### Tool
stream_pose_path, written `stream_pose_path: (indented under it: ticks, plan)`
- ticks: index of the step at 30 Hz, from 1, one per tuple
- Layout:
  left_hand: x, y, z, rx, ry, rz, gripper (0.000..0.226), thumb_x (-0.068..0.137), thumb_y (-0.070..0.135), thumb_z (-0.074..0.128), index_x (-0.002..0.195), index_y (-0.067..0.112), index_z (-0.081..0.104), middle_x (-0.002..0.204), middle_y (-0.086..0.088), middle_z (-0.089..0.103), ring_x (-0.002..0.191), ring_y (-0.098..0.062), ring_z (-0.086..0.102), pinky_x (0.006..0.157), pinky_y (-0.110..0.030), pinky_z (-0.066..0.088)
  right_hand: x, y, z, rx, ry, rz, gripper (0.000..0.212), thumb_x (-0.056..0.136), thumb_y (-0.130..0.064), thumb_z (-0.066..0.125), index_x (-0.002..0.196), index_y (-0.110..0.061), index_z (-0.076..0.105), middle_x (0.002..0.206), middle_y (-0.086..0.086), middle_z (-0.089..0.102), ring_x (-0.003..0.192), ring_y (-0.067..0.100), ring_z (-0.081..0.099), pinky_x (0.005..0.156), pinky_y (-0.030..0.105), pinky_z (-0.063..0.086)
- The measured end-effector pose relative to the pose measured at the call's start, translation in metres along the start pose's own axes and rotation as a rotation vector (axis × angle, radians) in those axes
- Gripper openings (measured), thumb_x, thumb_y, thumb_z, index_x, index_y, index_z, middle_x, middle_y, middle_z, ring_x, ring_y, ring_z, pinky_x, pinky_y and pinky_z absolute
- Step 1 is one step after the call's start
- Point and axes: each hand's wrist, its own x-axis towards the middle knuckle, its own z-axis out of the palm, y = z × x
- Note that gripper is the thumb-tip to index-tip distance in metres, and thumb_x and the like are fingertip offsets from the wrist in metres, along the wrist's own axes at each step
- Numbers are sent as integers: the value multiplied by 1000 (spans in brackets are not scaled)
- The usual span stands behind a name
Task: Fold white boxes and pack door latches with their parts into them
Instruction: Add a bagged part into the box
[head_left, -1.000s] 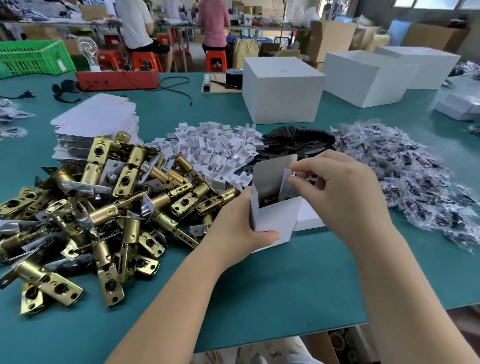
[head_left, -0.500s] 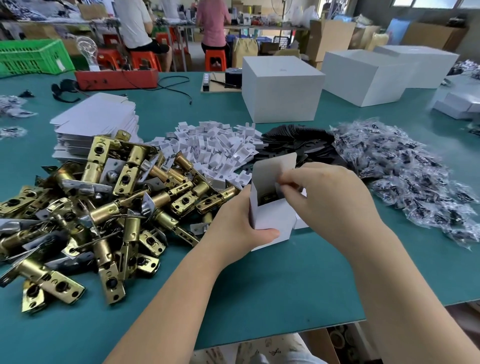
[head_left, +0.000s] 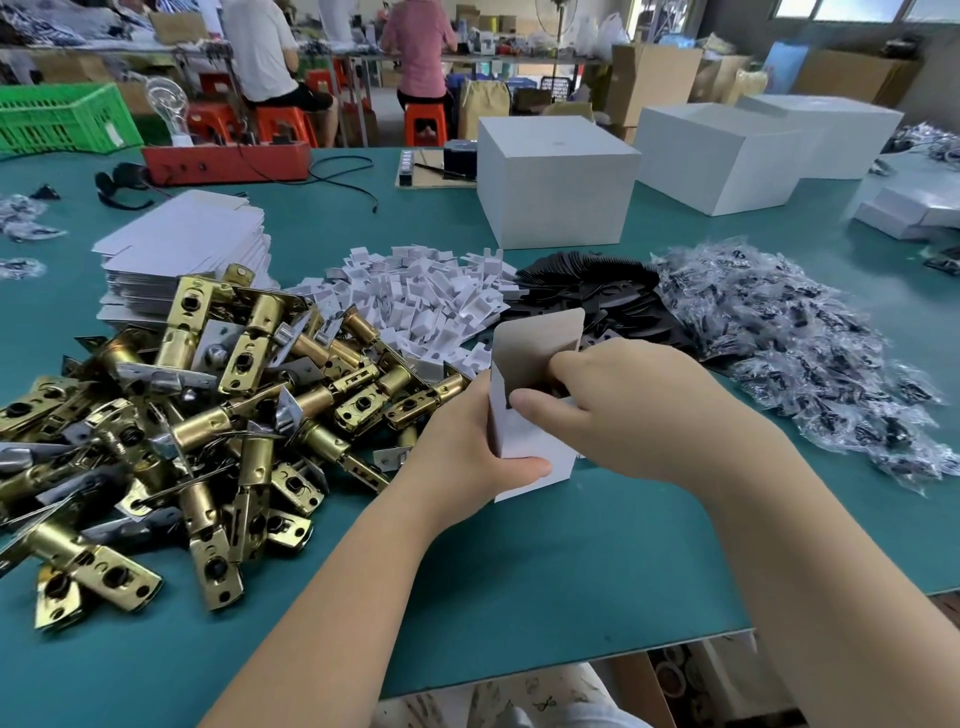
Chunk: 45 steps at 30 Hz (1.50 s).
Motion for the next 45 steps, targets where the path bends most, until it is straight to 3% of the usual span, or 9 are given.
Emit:
stream_pose_path:
  ticks: [5,9,14,20,24,30,35,39,45]
  plan:
    - [2,-4,0,-18,20,-9,58,61,35,78,100,66,49,103,33,63,95,10,60,75,-16,51,-2,14,8,270,215,-96,38,86,-57,40,100,-29,62,74,-17,62,65,3,54,54,24,39]
    - [3,-6,1,-15,52,0,59,61,30,80,102,59,51,101,32,63,92,9,60,76,-22,49,13,66,29,749,713,219,14,88,-35,55,80,-31,65,62,-21,62,52,2,55,54,16,44]
    - [2,-8,0,5,72,48,71,69,17,85,96,71,48,100,41,59,96,19,54,71,2,40,37,139,92,514,226,739,36,91,-31,60,118,-8,65,106,8,67,93,25,59,78,31,43]
    - [3,-9,-1,-7,66,35,66,70,14,86,99,63,51,100,40,60,97,19,54,71,2,40,51,152,107,410,171,873,54,85,-49,66,108,-1,63,129,18,48,98,34,54,73,37,42]
    - [2,-11,-1,-20,56,21,61,71,12,85,105,50,52,99,41,60,96,20,54,70,2,40,51,158,104,338,21,816,54,85,-51,64,94,3,66,116,20,59,84,30,53,65,35,44]
    - [3,-10,-1,-21,47,23,61,72,13,85,108,48,52,101,40,59,98,19,54,72,1,41,40,160,104,455,148,812,46,85,-34,70,122,-8,64,123,12,64,109,31,59,83,34,46]
    - [4,-10,-1,-18,51,23,60,72,14,85,108,48,52,102,38,60,98,18,54,72,1,41,29,162,103,475,336,800,16,86,-19,57,86,-10,70,74,10,68,66,25,57,63,32,45]
    - [3,-11,-1,-22,53,16,60,71,15,86,109,48,52,103,36,60,99,17,54,73,1,41,25,162,102,558,506,791,30,84,-16,47,55,-16,52,47,2,40,51,24,34,50,28,25]
    - [3,-9,-1,-25,63,24,62,71,16,86,108,50,51,105,38,59,99,18,53,73,2,39,26,133,68,1376,660,662,2,87,-16,69,87,-18,69,79,0,70,56,5,65,52,17,51]
